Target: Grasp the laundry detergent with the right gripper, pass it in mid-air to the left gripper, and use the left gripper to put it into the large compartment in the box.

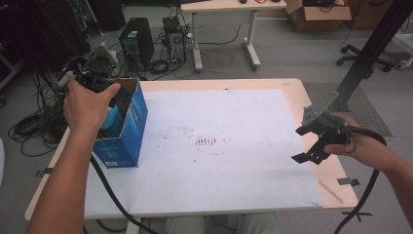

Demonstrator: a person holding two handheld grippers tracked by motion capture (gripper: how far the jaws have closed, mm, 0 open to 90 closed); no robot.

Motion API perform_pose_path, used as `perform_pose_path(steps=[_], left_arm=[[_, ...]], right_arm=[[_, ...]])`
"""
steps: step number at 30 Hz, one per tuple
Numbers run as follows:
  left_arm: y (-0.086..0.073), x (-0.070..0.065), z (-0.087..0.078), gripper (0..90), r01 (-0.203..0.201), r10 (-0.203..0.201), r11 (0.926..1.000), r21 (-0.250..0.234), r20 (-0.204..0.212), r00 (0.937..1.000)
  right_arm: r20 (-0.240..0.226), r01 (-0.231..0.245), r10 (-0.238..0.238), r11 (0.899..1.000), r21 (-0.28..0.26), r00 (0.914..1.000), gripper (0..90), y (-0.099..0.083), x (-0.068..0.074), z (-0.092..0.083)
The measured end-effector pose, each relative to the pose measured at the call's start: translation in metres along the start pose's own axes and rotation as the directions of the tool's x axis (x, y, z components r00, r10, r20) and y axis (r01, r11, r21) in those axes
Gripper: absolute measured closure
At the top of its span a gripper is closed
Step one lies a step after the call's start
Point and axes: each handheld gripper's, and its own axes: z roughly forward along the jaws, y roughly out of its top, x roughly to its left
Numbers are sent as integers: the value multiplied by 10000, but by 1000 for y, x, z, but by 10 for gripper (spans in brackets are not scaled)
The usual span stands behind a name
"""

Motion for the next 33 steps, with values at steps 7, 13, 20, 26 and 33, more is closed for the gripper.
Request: perform_pose_path(steps=[7,13,20,26,33], left_arm=[[3,-17,-6,75,-483,483,9988,-14,439,9979],[4,-33,-11,68,-1081,1081,9941,-16,504,9929],[6,-47,-14,45,-1562,1557,9877,11,695,9853],[7,-64,-14,45,-2075,2063,9782,70,772,9754],[10,-85,-13,44,-2684,2664,9633,49,1065,9580]], right_arm=[[4,-50,50,10000,-47,10000,69,-2,3,-2],[14,-51,51,10000,-42,10000,69,-3,3,-3],[27,-120,120,9999,-77,9999,69,-4,4,-3],[38,-180,181,9998,-88,9998,69,-5,4,-4],[38,-220,221,9997,-99,9997,69,-6,4,-4]])
